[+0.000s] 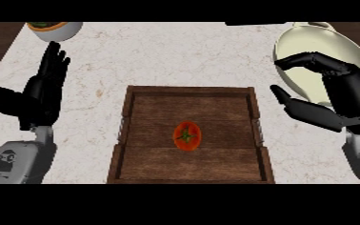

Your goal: Pick the tomato from the tray and place it in the pot

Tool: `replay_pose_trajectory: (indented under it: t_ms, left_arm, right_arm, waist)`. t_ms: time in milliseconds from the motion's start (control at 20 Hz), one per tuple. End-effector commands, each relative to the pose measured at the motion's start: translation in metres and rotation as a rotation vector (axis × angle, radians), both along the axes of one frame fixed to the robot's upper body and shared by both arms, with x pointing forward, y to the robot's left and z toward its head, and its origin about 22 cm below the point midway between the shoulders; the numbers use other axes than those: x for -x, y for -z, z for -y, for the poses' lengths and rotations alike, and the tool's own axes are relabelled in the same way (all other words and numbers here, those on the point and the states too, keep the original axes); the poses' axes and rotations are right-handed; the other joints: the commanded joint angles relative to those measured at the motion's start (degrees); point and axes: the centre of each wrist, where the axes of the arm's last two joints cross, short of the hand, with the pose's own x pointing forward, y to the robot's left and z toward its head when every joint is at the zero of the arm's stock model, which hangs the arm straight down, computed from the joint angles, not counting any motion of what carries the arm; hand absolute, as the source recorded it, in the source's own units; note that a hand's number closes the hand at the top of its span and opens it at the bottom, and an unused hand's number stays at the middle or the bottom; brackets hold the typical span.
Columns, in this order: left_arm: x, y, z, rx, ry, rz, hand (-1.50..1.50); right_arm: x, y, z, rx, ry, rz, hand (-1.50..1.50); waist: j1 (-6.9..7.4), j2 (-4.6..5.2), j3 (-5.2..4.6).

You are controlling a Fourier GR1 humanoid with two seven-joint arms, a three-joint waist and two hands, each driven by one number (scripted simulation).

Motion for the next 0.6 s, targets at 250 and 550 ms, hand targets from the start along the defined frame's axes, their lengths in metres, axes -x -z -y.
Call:
replay_pose_trajectory:
  t_ms: [250,550]
  left_arm:
    - [0.003,-0.019,0.013,0.073,0.053,0.066,0.00]
    - [0.006,-0.012,0.003,0.079,0.074,0.081,0.00]
  right_arm:
    - [0.086,0.029,-0.010,0.402,0.003,0.297,-1.50]
    - [0.123,0.018,-0.029,0.654,0.072,0.167,-1.50]
  waist:
    - [1.13,0.77,0.55]
    - [2.42,1.14,0.39]
